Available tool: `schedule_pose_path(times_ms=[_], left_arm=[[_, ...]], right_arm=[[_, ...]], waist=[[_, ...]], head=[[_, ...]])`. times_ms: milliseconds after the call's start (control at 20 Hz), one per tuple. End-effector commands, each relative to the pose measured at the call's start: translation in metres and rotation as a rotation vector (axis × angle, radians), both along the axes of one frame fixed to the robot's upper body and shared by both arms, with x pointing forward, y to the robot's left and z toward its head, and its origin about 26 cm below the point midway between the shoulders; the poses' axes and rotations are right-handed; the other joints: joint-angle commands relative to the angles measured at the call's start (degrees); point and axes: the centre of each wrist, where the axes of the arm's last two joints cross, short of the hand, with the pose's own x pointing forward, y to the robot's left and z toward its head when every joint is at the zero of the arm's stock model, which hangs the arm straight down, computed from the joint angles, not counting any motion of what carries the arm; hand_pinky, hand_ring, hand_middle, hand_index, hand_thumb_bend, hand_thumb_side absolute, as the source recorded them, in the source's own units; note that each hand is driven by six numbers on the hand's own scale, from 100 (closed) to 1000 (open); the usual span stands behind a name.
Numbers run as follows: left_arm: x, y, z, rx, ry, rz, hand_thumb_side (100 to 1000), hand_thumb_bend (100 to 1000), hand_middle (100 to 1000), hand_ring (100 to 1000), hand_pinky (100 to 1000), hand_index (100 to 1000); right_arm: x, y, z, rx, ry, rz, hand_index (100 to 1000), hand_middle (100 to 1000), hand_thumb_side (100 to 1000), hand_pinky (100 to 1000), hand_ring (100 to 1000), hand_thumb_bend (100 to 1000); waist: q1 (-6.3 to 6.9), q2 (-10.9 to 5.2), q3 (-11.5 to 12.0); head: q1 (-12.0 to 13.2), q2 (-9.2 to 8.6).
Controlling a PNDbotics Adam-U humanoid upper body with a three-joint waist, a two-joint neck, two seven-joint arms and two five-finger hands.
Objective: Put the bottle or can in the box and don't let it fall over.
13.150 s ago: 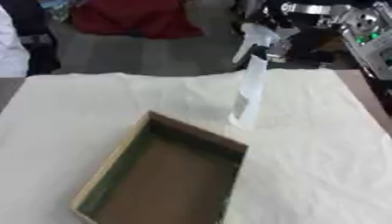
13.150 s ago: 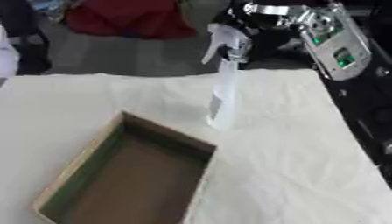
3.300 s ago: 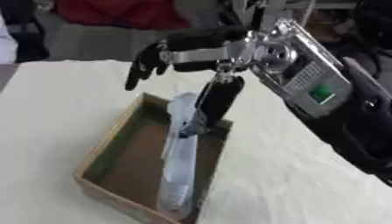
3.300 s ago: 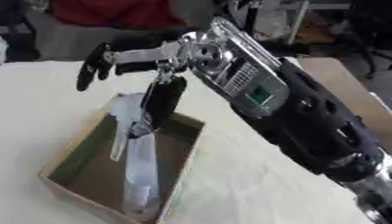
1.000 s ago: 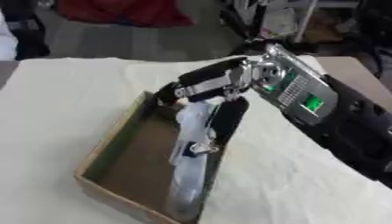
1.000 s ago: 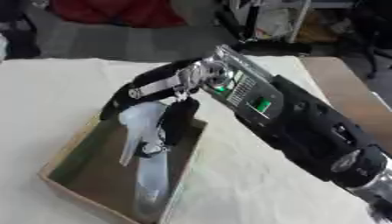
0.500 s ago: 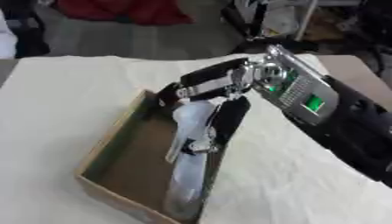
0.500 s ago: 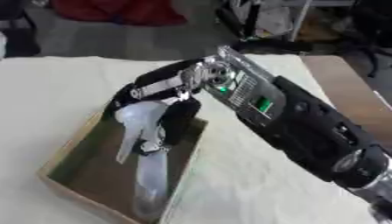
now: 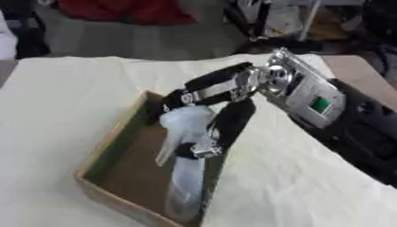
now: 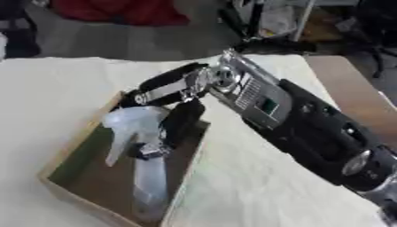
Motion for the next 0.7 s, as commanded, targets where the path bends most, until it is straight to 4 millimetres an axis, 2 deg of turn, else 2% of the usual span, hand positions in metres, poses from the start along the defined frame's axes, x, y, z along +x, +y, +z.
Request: schedule_pose_path(times_ms=[50, 100, 150, 200, 250, 350, 700], left_arm=[[-0.006, 0.007, 0.018, 0.020, -0.040, 0.013, 690, 304, 759, 782, 886, 829], [-0.006, 0.007, 0.018, 0.019, -0.040, 0.013, 690, 304, 759, 782, 886, 829], [-0.006, 0.007, 0.018, 0.020, -0.040, 0.013, 685, 304, 759, 782, 886, 829], [-0.006, 0.007, 0.018, 0.020, -0.041, 0.012, 685, 304, 759, 782, 886, 829], [-0.006, 0.007, 0.018, 0.020, -0.041, 0.011, 681, 304, 759, 782, 887, 829], [-0.006, 0.008, 0.017, 0.021, -0.040, 0.012, 678, 303, 758, 782, 887, 829], [-0.007, 0.009, 0.017, 0.022, -0.038, 0.014, 677, 302, 753, 781, 887, 828]], right_arm=[[-0.004, -0.007, 0.017, 0.017, -0.047, 0.005, 993, 956, 549, 1000, 1000, 186], [-0.005, -0.007, 0.019, 0.020, -0.050, 0.005, 993, 956, 549, 1000, 1000, 186], [-0.005, -0.007, 0.020, 0.024, -0.051, 0.009, 1000, 958, 486, 1000, 1000, 167], [-0.006, -0.007, 0.021, 0.028, -0.049, 0.012, 1000, 958, 479, 1000, 1000, 165], [-0.006, -0.007, 0.022, 0.033, -0.047, 0.015, 1000, 962, 406, 1000, 1000, 163], [-0.008, -0.008, 0.024, 0.040, -0.044, 0.021, 1000, 963, 323, 1000, 1000, 179], [-0.012, -0.012, 0.035, 0.083, -0.023, 0.017, 1000, 954, 325, 1000, 1000, 178]], waist=[[0.41, -0.85, -0.02], [0.41, -0.85, -0.04], [0.42, -0.86, -0.05], [0.42, -0.86, -0.05], [0.44, -0.87, -0.05], [0.44, -0.91, -0.07], [0.47, -1.05, -0.23]], head=[[-0.07, -0.36], [-0.07, -0.32], [-0.07, -0.31], [-0.07, -0.31], [-0.07, -0.35], [-0.09, -0.39], [-0.06, -0.57]])
